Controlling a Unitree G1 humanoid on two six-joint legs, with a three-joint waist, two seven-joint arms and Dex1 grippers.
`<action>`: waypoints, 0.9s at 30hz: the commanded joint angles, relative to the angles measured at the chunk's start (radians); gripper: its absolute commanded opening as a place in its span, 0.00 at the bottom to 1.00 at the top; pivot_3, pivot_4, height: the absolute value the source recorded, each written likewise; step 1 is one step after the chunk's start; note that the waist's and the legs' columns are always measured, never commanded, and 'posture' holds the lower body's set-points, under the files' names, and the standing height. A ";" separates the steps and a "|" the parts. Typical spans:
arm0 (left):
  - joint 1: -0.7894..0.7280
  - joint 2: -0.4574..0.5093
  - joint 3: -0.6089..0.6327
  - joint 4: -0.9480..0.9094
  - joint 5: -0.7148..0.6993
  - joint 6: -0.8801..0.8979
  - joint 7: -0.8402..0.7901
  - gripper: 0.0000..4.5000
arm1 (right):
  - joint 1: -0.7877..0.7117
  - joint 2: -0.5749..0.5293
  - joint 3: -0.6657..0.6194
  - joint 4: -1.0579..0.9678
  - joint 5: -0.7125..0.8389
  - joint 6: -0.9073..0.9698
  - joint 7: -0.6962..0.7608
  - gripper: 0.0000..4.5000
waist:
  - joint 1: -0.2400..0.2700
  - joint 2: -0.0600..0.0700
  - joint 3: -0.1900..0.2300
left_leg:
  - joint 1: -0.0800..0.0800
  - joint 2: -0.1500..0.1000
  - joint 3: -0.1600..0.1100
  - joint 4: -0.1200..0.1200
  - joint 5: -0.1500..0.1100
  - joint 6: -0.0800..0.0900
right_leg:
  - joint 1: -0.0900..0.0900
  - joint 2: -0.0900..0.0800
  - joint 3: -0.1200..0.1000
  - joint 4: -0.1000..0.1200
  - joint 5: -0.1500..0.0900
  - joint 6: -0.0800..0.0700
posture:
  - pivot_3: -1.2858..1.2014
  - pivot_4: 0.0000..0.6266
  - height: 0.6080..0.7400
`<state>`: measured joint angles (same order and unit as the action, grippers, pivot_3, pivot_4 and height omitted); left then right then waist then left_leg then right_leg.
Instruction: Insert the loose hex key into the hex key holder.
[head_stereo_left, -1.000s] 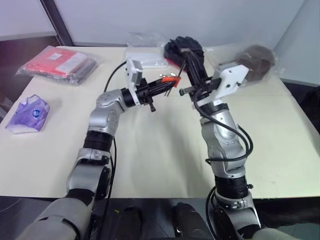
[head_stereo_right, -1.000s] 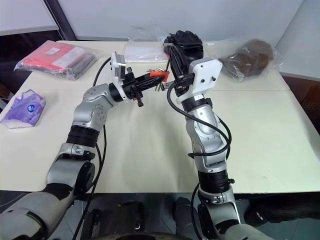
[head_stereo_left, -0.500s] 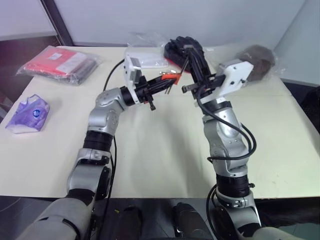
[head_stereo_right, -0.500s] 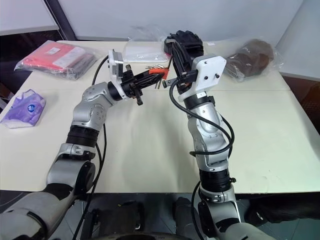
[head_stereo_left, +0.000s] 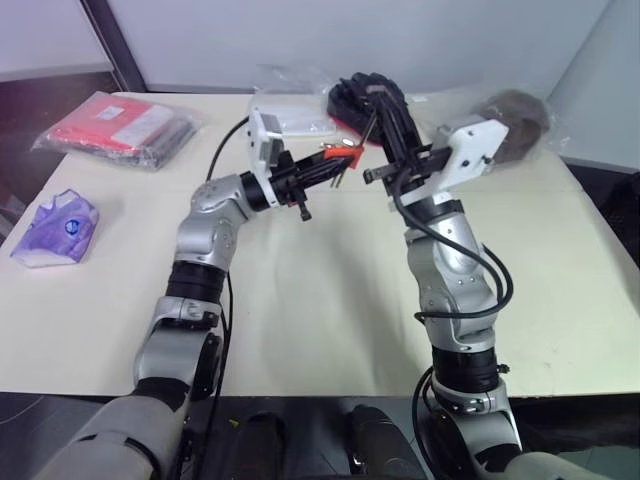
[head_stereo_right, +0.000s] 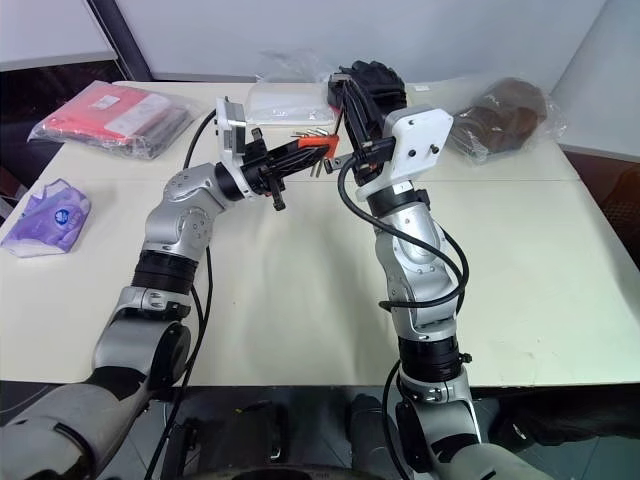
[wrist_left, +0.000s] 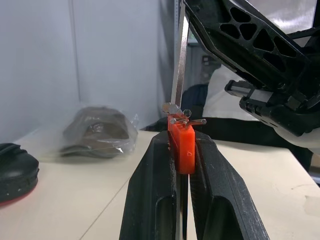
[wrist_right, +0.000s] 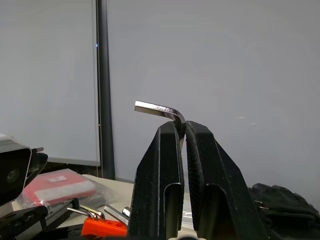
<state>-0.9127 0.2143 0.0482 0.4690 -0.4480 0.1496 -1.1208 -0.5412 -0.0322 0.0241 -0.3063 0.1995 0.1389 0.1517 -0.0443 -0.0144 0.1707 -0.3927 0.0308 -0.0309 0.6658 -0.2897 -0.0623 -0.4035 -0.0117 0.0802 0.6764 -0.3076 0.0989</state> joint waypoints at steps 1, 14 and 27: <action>-0.024 0.004 0.016 -0.020 -0.015 -0.010 -0.001 0.00 | -0.008 -0.003 -0.001 -0.020 -0.003 -0.015 0.003 0.00 | 0.000 0.000 0.000 | 0.000 0.000 0.000 0.000 0.000 0.000 | 0.000 0.000 0.000 0.000 0.000 0.000 | 0.52 0.24 1.00; -0.029 0.004 0.018 -0.015 -0.014 -0.014 0.000 0.00 | 0.004 -0.003 0.006 -0.022 -0.004 -0.006 0.008 0.00 | 0.000 0.000 0.000 | 0.000 0.000 0.000 0.000 0.000 0.000 | 0.000 0.000 0.000 0.000 0.000 0.000 | 0.52 0.24 1.00; -0.023 0.000 0.015 -0.027 -0.016 -0.009 0.000 0.00 | 0.014 -0.005 0.010 -0.013 -0.005 0.005 0.013 0.00 | 0.000 0.000 0.000 | 0.000 0.000 0.000 0.000 0.000 0.000 | 0.000 0.000 0.000 0.000 0.000 0.000 | 0.52 0.24 1.00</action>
<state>-0.9133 0.2140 0.0514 0.4698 -0.4477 0.1480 -1.1192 -0.5238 -0.0365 0.0327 -0.3059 0.1963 0.1465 0.1637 -0.0443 -0.0144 0.1707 -0.3927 0.0308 -0.0310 0.6657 -0.2897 -0.0623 -0.4035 -0.0117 0.0802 0.6763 -0.3076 0.0990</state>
